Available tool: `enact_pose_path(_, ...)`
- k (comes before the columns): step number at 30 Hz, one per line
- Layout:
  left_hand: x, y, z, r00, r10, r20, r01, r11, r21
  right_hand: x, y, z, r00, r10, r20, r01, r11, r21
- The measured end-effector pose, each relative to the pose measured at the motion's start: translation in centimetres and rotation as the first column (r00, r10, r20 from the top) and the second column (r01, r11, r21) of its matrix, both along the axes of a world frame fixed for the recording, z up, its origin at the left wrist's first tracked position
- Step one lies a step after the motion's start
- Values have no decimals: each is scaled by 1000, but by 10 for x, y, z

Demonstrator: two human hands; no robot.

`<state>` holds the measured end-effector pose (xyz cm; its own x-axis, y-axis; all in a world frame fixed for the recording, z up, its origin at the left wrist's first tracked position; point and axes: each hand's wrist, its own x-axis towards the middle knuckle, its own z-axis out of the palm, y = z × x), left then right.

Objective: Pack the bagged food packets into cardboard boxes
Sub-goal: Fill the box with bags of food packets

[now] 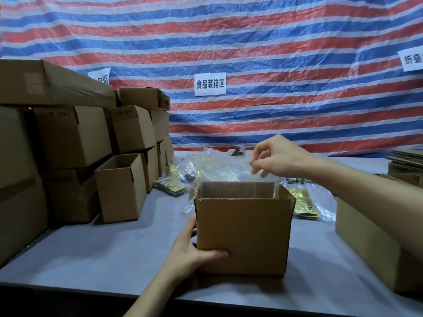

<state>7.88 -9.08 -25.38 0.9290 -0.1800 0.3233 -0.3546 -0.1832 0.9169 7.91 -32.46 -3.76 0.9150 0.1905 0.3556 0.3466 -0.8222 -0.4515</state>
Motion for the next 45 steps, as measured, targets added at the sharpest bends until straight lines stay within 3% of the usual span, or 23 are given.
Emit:
enact_pose_path(5, -1, 0, 2, 1000, 2, 13, -2, 1000, 18, -10, -4, 14, 997, 61, 51, -51, 982, -183)
enact_pose_path(7, -3, 0, 3, 1000, 7, 19, -8, 1000, 22, -13, -3, 18, 986, 118, -119, -140, 971, -194)
enact_pose_path(9, -3, 0, 4, 1000, 6, 24, -6, 1000, 16, -13, -4, 21, 897, 165, -409, -208, 976, -62)
enact_pose_path(11, -4, -1, 4, 1000, 3, 24, -4, 1000, 16, -11, -9, 22, 822, 197, -534, -203, 978, 47)
enact_pose_path(14, -3, 0, 2, 1000, -1, 18, 1, 1000, 4, -3, -16, 10, 855, 139, -500, -135, 990, 44)
enact_pose_path(20, 0, 0, 1, 1000, 4, 16, -4, 1000, 15, 13, -2, -27, 945, -61, -321, -54, 940, -337)
enact_pose_path(24, 1, 0, -1, 1000, 16, 12, -16, 1000, 7, 14, 12, -31, 965, -100, -241, -2, 921, -389)
enact_pose_path(28, 2, 0, -3, 1000, 19, 11, -19, 1000, -1, 11, 12, -28, 988, -142, -62, 99, 888, -448)
enact_pose_path(31, 2, 0, -2, 1000, 14, 12, -14, 1000, -6, 15, 10, -28, 998, -56, 26, 61, 948, -313)
enact_pose_path(33, 1, 0, -1, 1000, 10, 15, -10, 1000, -2, 17, 12, -28, 999, 37, 4, -36, 982, -187)
enact_pose_path(35, 1, 0, -1, 1000, 14, 14, -14, 1000, 1, 17, 16, -27, 991, 136, -16, -137, 978, -160)
enact_pose_path(41, 1, -1, -1, 1000, 9, 17, -9, 1000, -10, 15, 24, -21, 923, 220, -315, -275, 951, -141)
enact_pose_path(45, 1, -1, -2, 1000, 7, 12, -7, 1000, -30, 15, 24, -20, 789, 347, -506, -305, 938, 167)
